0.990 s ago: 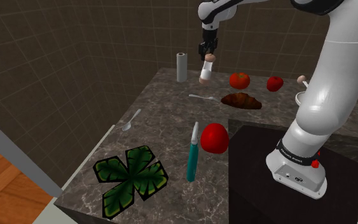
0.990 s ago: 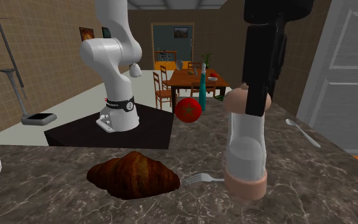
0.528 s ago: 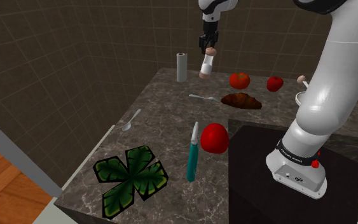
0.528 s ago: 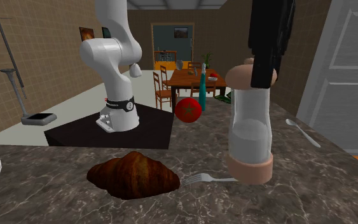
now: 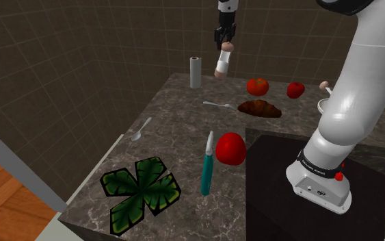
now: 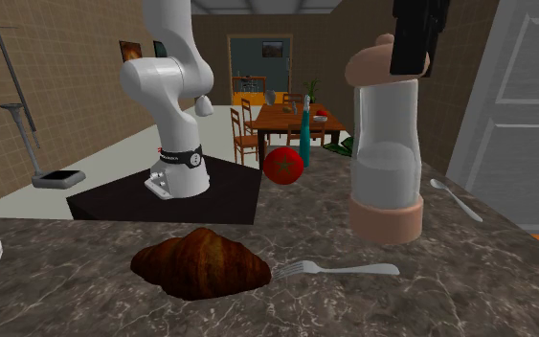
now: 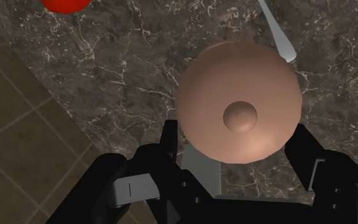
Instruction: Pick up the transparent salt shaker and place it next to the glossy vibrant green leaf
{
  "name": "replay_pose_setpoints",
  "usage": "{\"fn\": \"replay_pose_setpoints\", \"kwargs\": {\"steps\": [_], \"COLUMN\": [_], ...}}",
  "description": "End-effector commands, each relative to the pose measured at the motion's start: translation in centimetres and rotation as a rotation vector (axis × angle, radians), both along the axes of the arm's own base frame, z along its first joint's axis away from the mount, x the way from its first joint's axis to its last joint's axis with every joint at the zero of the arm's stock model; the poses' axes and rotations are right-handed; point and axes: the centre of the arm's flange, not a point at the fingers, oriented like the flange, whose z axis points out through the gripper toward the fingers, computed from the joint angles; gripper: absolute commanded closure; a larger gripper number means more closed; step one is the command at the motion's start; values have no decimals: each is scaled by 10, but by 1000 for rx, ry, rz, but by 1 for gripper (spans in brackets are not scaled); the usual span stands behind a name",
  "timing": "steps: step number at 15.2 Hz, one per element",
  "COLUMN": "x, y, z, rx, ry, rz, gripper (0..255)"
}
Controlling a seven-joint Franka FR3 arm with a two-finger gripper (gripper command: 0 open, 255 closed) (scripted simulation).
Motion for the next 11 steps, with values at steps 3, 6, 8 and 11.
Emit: {"fn": "replay_pose_setpoints", "kwargs": {"steps": [3,6,8,11], "x": [-1,-1,-1,-1], "y": [0,0,0,0], "z": [20,35,46,62], "rx": [0,0,0,0], "ry": [0,0,0,0], "rz": [0,0,0,0], "gripper": [255,255,255,255]}}
